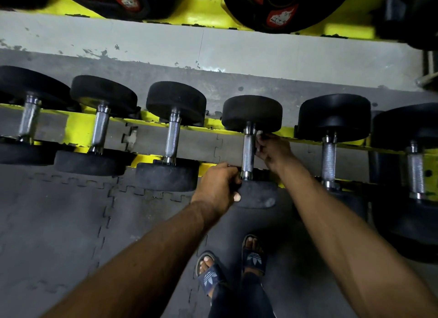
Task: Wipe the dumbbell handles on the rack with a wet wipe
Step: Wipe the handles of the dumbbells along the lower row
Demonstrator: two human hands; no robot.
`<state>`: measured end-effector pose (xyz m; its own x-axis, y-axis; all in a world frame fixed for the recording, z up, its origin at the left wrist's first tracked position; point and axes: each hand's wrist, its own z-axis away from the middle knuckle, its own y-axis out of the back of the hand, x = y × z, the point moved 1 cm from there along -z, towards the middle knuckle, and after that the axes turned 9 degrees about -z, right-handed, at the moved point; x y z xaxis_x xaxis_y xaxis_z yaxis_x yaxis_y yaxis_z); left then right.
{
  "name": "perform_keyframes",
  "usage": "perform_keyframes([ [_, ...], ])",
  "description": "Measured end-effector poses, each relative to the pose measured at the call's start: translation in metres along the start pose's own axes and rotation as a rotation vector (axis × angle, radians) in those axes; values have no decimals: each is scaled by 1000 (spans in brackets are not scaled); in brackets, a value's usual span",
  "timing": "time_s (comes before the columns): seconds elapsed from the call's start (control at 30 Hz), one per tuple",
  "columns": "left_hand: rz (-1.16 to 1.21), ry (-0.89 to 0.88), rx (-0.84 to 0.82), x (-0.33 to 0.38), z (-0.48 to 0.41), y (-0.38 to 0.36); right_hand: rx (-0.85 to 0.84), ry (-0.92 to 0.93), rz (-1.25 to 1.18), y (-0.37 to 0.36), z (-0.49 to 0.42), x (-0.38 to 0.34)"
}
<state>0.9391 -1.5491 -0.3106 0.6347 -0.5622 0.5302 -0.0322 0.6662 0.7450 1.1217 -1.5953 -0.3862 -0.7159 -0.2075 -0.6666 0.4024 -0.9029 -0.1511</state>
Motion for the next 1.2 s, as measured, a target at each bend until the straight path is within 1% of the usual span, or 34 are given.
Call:
perform_keyframes([
  [0.07, 9, 14, 5, 1, 1, -1, 35, -43, -114, -3, 2, 0],
  [0.1, 7, 16, 7, 0, 1, -2, 53, -50, -127, 0, 8, 3],
  [0.17, 16, 8, 11, -1, 2, -3, 45, -26, -30, 14, 25, 12],
  [0.23, 37, -1, 27, -2, 2, -4, -23, 56, 236, 28, 40, 22],
  [0.27, 29, -7, 33, -3, 2, -4, -60, 140, 420, 32, 44, 25],
  [0.33, 7, -20, 61, -5, 2, -8, -156, 379, 719, 34, 40, 25],
  [0.43, 56, -11, 95, -8, 4, -14, -423, 765, 1080, 20, 32, 9],
  [0.47, 56, 1, 94, -8, 4, -15, -461, 840, 1197, 14, 30, 2],
  [0.5, 45, 12, 95, -8, 5, -15, -451, 885, 1296, 7, 26, -4],
  [0.57, 50, 31, 98, -5, 6, -14, -335, 905, 1500, -10, 18, -12],
  [0.63, 66, 44, 108, -4, 7, -13, -201, 820, 1710, -32, 19, -16],
  [0.67, 60, 53, 117, -3, 8, -13, -200, 799, 1836, -42, 23, -16],
  [0.7, 53, 59, 127, -4, 8, -14, -247, 800, 1963, -50, 28, -16],
  [0.73, 52, 63, 138, -4, 9, -15, -328, 803, 2075, -54, 33, -15],
  [0.8, 48, 57, 155, -5, 10, -17, -518, 749, 2183, -57, 38, -16],
  [0.87, 51, 58, 159, -3, 12, -17, -644, 673, 2185, -58, 43, -20],
  [0.9, 53, 58, 158, -3, 13, -17, -680, 649, 2138, -56, 45, -21],
  [1.0, 68, 64, 162, -3, 15, -17, -702, 680, 1914, -39, 52, -25],
  [1.07, 84, 79, 172, -3, 17, -18, -647, 749, 1746, -15, 51, -24],
  [1.1, 89, 91, 179, -3, 19, -18, -598, 747, 1643, 1, 50, -21],
  [1.13, 92, 103, 184, -1, 21, -19, -527, 715, 1506, 16, 48, -17],
  [1.2, 100, 129, 194, 4, 26, -21, -356, 622, 1156, 45, 51, -8],
])
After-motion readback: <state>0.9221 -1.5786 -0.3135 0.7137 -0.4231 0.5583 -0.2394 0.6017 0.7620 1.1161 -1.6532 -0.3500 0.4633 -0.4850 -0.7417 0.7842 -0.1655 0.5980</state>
